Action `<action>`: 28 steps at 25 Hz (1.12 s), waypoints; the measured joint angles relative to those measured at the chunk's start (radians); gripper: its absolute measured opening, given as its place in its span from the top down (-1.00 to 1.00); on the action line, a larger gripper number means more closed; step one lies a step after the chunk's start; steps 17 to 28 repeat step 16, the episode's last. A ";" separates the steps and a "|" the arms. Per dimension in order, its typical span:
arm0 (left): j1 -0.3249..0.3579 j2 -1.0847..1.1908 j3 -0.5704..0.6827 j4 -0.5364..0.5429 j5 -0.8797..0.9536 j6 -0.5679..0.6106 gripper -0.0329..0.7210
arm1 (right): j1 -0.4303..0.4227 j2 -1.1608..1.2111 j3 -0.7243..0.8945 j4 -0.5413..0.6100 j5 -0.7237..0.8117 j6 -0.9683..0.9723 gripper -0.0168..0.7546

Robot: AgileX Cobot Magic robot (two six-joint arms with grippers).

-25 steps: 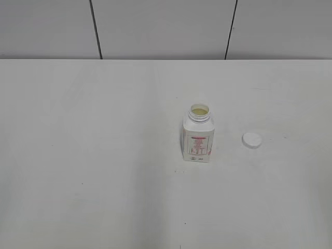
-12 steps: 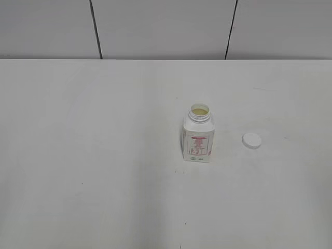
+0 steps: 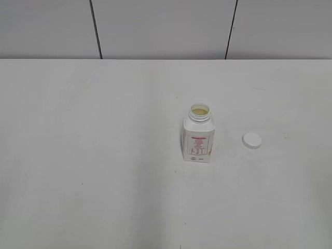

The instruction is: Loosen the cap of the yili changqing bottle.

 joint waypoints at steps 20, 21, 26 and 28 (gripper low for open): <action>0.000 0.000 0.000 0.000 0.000 0.000 -0.44 | 0.000 0.000 0.000 0.000 -0.001 0.001 -0.56; 0.000 0.000 0.000 0.000 0.000 0.000 -0.44 | 0.000 0.000 0.000 0.000 -0.001 0.001 -0.56; 0.000 0.000 0.000 0.000 0.000 0.000 -0.44 | 0.000 0.000 0.000 0.000 -0.001 0.001 -0.56; 0.000 0.000 0.000 0.000 0.000 0.000 -0.44 | 0.000 0.000 0.000 0.000 -0.001 0.001 -0.56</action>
